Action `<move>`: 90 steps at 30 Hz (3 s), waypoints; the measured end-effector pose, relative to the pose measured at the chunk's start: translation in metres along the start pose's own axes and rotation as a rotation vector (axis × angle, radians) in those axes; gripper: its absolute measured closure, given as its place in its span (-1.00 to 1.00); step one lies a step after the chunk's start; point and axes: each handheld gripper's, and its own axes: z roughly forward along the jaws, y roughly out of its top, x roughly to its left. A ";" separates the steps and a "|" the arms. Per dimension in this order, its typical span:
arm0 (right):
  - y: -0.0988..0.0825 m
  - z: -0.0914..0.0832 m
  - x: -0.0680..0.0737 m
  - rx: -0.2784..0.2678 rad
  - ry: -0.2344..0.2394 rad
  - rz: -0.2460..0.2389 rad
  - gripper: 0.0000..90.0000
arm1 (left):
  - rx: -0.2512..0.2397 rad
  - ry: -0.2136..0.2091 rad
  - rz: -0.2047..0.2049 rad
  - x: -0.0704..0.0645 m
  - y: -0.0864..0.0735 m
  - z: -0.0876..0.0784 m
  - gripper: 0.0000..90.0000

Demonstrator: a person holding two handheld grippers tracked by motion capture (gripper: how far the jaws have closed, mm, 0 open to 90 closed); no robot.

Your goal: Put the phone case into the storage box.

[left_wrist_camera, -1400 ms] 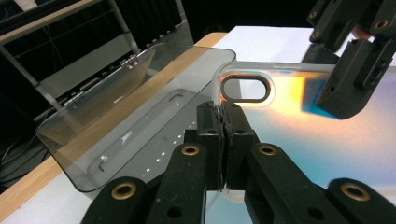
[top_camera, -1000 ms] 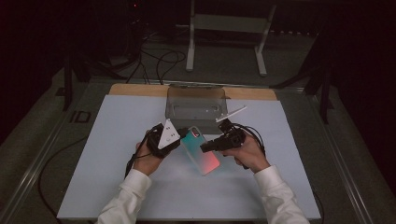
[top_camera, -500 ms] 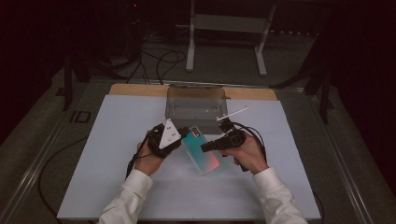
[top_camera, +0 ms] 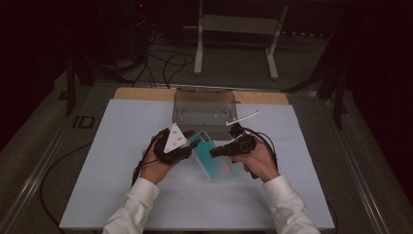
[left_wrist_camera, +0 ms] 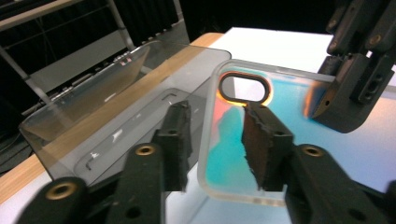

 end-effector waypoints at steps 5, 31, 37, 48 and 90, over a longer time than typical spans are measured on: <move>0.000 -0.002 0.000 -0.007 0.003 0.002 0.82 | -0.029 0.044 -0.051 0.003 0.000 -0.004 0.05; 0.001 -0.008 -0.001 -0.043 -0.023 0.015 0.82 | 0.025 0.221 -0.198 0.021 -0.025 -0.045 -0.99; 0.001 -0.011 -0.001 -0.056 -0.036 0.016 0.82 | 0.017 0.240 -0.226 0.025 -0.042 -0.062 -1.00; 0.003 -0.012 0.000 -0.063 -0.053 0.023 0.82 | 0.019 0.250 -0.270 0.028 -0.074 -0.091 -1.00; 0.035 -0.027 0.006 -0.164 -0.168 0.072 0.82 | 0.015 0.355 -0.344 0.016 -0.137 -0.131 -0.99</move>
